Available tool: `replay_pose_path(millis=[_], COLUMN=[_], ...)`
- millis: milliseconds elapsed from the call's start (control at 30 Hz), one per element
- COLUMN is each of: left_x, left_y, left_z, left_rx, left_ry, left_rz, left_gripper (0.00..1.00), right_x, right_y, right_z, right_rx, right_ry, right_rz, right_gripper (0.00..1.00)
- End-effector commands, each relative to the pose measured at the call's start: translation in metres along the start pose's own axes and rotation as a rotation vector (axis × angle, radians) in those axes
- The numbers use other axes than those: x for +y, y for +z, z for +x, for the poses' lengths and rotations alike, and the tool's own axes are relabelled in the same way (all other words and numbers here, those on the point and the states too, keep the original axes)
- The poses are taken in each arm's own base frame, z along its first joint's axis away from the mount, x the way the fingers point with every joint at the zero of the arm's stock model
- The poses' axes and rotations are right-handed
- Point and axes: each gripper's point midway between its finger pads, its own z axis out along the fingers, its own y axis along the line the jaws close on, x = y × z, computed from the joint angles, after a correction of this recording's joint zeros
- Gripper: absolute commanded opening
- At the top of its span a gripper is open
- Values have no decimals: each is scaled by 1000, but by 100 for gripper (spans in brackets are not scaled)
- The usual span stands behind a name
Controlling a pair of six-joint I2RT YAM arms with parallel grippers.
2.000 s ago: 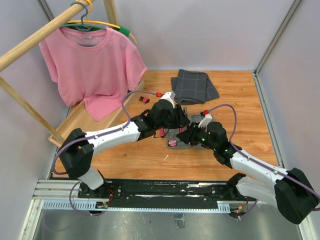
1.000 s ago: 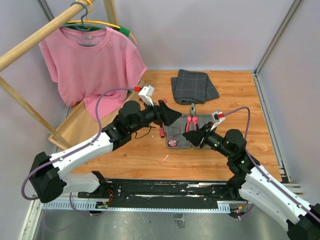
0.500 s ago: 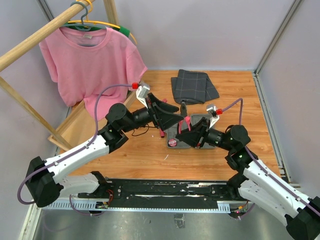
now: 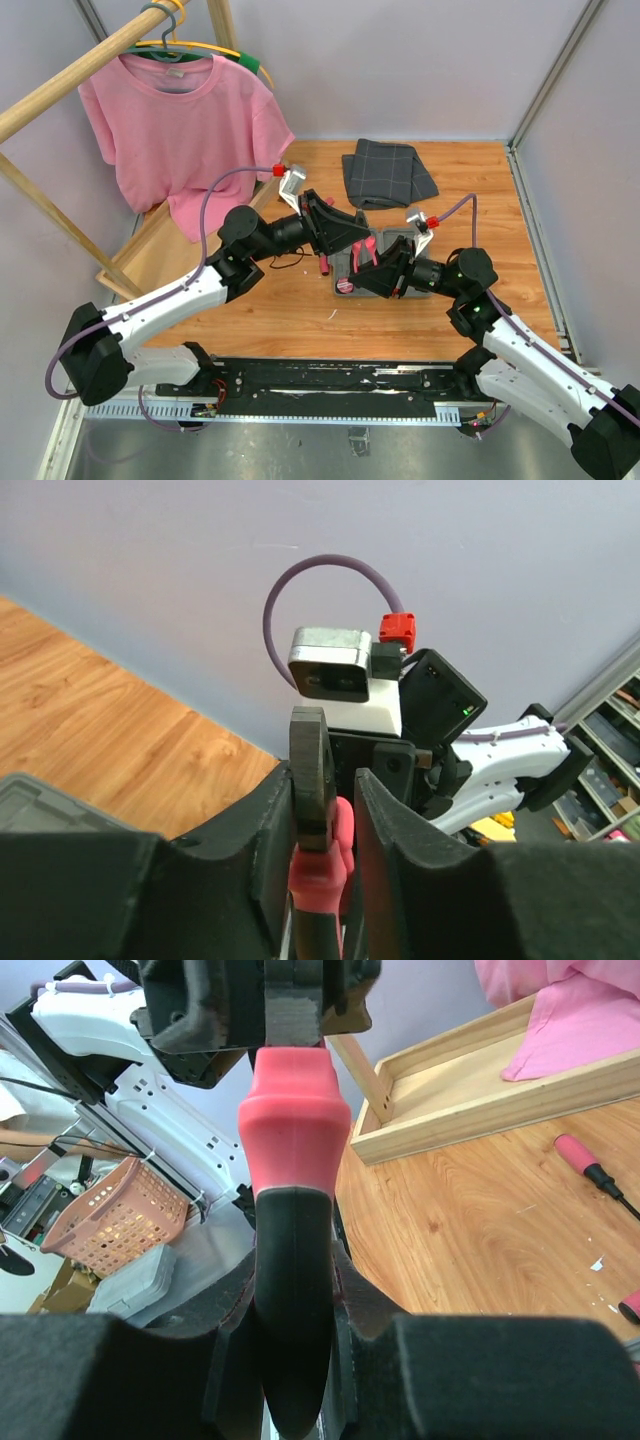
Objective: Sort the tools into containers
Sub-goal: Pick up the pliers at the center of the board.
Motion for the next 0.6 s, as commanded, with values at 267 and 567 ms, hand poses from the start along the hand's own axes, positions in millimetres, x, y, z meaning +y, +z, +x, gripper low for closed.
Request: replay_pose_path(millis=[267, 567], left_x=[0, 21], left_y=[10, 10], left_z=[-8, -6], left_rx=[-12, 8], left_ry=[-6, -6], left_rz=[11, -111], left_gripper=[1, 0], right_x=[11, -22], right_y=[-1, -22], right_z=[-29, -31], right_rx=[-55, -87], right_ry=[-103, -196], right_rz=[-18, 228], right_gripper=[15, 60])
